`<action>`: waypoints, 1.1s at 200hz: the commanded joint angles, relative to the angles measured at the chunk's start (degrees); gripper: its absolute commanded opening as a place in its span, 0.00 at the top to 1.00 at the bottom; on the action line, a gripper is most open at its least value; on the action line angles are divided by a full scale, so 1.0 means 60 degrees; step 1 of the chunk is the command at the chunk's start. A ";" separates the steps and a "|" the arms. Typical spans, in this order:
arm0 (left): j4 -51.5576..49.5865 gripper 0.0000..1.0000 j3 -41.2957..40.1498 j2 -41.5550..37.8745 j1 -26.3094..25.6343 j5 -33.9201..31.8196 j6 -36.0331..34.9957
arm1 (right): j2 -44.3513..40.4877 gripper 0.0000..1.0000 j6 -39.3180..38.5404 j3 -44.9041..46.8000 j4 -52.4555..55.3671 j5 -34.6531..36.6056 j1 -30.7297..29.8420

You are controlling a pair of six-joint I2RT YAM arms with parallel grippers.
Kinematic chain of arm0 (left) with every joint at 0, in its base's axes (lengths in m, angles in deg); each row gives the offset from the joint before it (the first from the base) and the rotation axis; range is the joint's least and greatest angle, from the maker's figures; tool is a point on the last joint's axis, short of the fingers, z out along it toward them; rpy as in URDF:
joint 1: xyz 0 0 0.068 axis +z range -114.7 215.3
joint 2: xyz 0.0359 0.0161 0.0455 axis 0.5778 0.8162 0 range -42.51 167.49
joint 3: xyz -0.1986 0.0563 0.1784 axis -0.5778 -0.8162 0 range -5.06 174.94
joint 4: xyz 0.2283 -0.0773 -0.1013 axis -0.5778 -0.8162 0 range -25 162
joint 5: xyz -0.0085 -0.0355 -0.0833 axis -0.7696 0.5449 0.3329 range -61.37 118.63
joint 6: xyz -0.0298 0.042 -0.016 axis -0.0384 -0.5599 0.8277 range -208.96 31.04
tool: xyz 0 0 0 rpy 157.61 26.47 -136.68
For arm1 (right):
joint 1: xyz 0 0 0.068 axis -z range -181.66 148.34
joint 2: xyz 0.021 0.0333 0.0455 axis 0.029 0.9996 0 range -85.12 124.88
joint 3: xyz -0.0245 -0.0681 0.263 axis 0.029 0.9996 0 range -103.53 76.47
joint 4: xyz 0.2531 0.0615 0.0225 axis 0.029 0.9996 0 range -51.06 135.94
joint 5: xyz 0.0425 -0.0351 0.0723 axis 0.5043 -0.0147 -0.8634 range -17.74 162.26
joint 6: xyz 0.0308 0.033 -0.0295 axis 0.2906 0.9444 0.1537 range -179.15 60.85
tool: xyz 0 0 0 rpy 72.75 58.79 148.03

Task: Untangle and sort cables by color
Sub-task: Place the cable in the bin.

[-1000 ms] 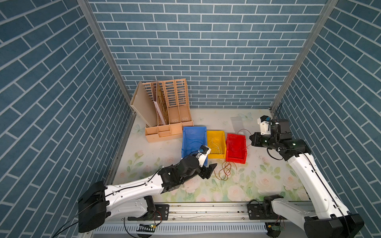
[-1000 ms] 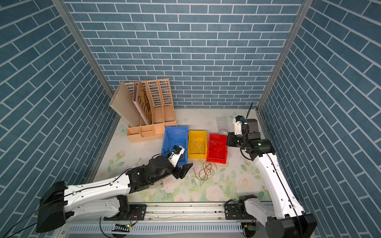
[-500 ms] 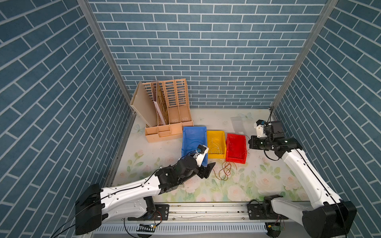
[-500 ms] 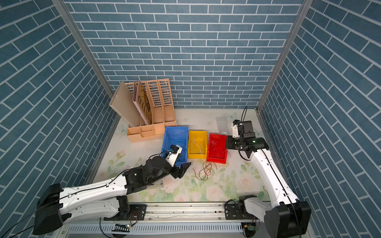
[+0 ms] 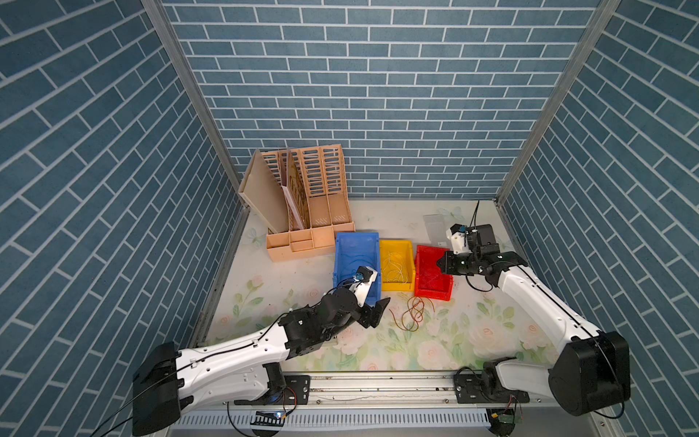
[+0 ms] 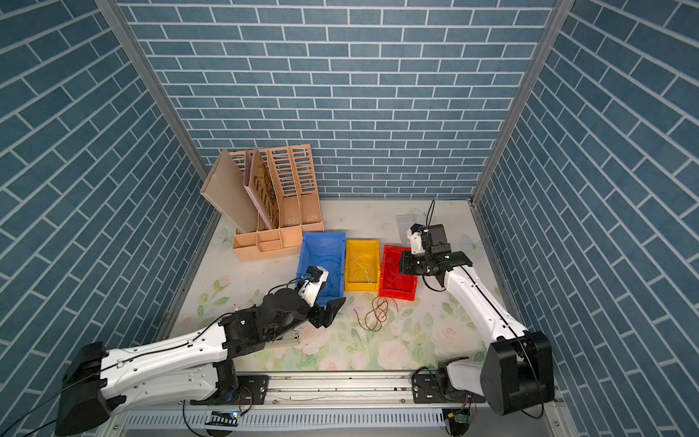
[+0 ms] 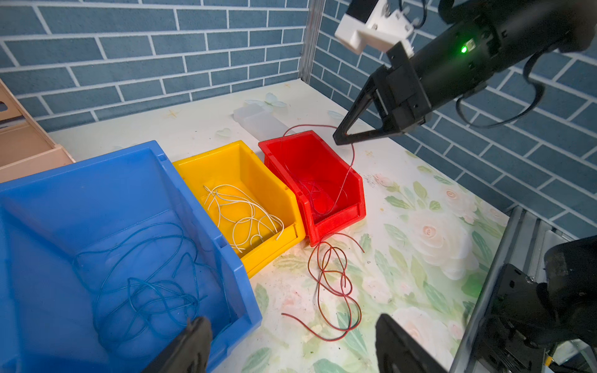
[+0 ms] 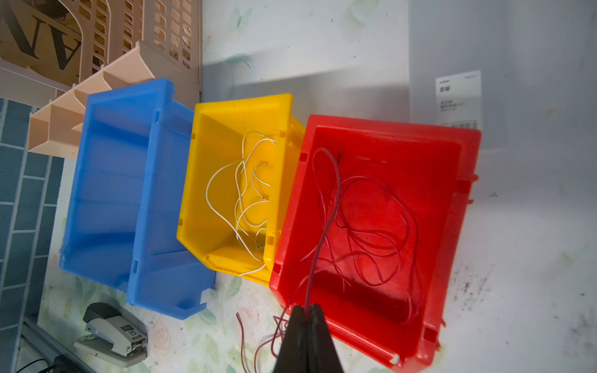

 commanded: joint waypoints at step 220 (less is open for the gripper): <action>0.0102 0.12 -0.0264 0.0008 -0.0035 0.0107 0.0311 | -0.0338 0.56 -0.0702 -0.0002 0.0217 0.0747 0.0342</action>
